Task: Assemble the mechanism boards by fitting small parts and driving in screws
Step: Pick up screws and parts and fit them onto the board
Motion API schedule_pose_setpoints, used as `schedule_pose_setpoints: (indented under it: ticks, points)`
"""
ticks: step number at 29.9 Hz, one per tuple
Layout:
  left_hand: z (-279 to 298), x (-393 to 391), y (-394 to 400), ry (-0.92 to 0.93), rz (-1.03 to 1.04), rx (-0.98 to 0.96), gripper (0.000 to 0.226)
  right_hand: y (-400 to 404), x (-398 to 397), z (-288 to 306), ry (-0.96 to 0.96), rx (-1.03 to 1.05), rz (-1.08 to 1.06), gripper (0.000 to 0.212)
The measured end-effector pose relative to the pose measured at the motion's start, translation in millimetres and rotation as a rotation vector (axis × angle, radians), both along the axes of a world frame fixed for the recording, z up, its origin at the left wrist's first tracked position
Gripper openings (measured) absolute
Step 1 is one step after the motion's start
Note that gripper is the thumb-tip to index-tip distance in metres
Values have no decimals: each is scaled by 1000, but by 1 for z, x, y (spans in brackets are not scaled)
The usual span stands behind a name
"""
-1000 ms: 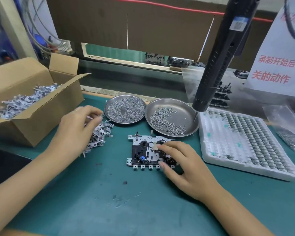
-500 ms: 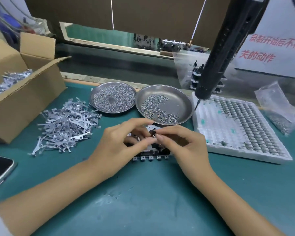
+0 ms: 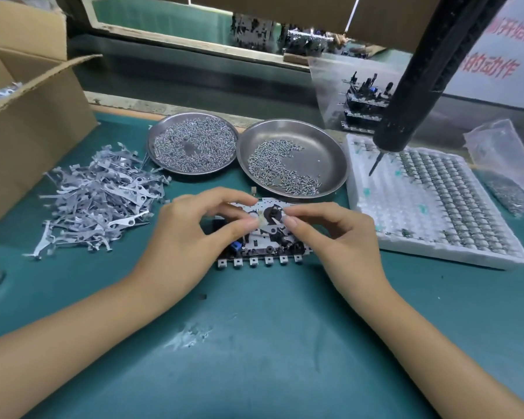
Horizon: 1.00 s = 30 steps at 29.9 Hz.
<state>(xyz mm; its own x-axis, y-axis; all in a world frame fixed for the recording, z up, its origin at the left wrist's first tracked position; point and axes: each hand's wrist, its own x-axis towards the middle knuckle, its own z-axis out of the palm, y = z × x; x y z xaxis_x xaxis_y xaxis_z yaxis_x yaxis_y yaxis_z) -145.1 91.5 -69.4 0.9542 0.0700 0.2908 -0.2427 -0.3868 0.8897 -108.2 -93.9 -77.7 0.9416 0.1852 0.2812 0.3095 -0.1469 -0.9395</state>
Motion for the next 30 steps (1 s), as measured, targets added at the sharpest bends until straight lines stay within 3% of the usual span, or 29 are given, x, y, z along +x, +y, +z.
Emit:
schedule_pose_setpoints:
  ticks: [3, 11, 20, 30]
  points:
    - [1, 0, 4, 61, -33, 39, 21, 1, -1, -2, -119, -180, 27, 26]
    - [1, 1, 9, 120, -69, 71, 19, 3, -7, -3, -308, -304, 131, 17]
    - [5, 0, 8, 124, -72, 102, 21, 2, -6, -3, -224, -272, 194, 19]
    - [5, -1, 6, 132, -77, 114, 25, 2, -8, -3, -269, -298, 162, 19]
